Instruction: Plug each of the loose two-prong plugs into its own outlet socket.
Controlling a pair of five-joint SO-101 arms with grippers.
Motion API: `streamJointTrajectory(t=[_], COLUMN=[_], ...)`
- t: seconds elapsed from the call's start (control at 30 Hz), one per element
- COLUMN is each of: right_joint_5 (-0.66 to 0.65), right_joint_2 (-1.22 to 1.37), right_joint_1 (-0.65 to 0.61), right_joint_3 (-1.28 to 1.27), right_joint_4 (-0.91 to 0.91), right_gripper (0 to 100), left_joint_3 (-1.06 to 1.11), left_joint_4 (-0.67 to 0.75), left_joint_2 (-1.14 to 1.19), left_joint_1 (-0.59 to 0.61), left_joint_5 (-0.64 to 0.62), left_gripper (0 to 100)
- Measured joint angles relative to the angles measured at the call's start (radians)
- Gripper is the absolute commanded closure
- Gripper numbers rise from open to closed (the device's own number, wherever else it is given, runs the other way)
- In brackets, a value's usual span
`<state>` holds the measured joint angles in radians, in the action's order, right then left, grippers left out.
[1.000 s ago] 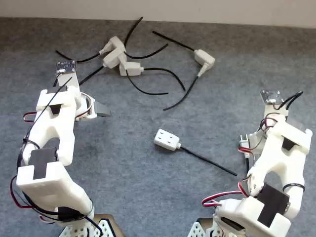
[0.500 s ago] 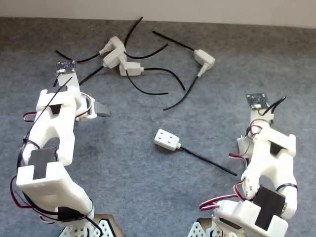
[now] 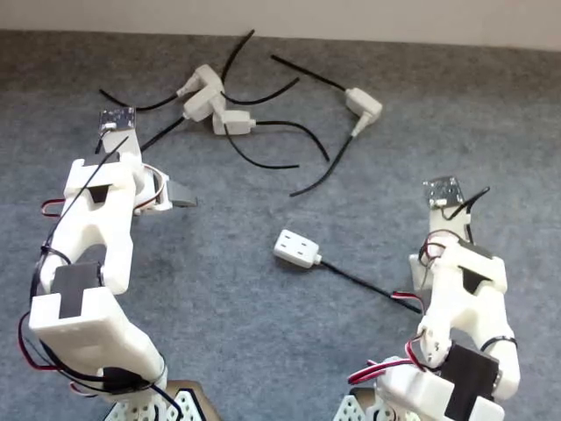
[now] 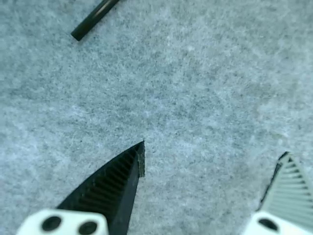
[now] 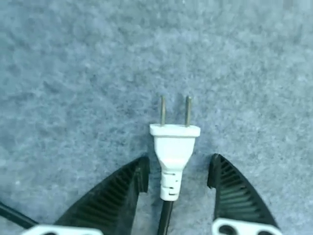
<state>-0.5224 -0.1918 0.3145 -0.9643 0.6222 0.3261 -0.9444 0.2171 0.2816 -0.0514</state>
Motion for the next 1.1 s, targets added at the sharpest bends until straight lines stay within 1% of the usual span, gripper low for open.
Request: streamJointTrajectory(t=[0.13, 0.23, 0.43, 0.63, 0.73, 0.87, 1.0, 1.1], right_joint_5=[0.121, 0.141, 0.153, 0.247, 0.244, 0.206, 0.138, 0.095], right_joint_2=[-0.002, -0.003, 0.002, 0.002, 0.002, 0.002, 0.011, 0.012], right_joint_1=[-0.049, -0.100, -0.219, -0.235, -0.236, -0.203, -0.170, -0.135], right_joint_3=[-0.003, 0.017, 0.126, 0.227, 0.233, 0.233, 0.236, 0.235], right_joint_4=[-0.002, 0.032, 0.218, 0.325, 0.339, 0.344, 0.344, 0.285], right_gripper=[78.9, 78.9, 78.9, 78.9, 78.9, 78.9, 78.9, 78.9], left_joint_3=[0.000, 0.000, 0.000, 0.003, 0.003, 0.003, 0.003, 0.003], left_joint_4=[0.000, 0.000, 0.000, 0.012, 0.012, 0.012, 0.012, 0.012], left_joint_2=[0.000, 0.000, 0.000, 0.000, 0.000, 0.000, 0.000, 0.000], left_joint_1=[0.000, 0.000, 0.000, 0.000, 0.000, 0.000, 0.000, 0.000], left_joint_5=[0.000, 0.000, 0.000, 0.000, 0.000, 0.000, 0.000, 0.000], left_gripper=[60, 60, 60, 60, 60, 60, 60, 60])
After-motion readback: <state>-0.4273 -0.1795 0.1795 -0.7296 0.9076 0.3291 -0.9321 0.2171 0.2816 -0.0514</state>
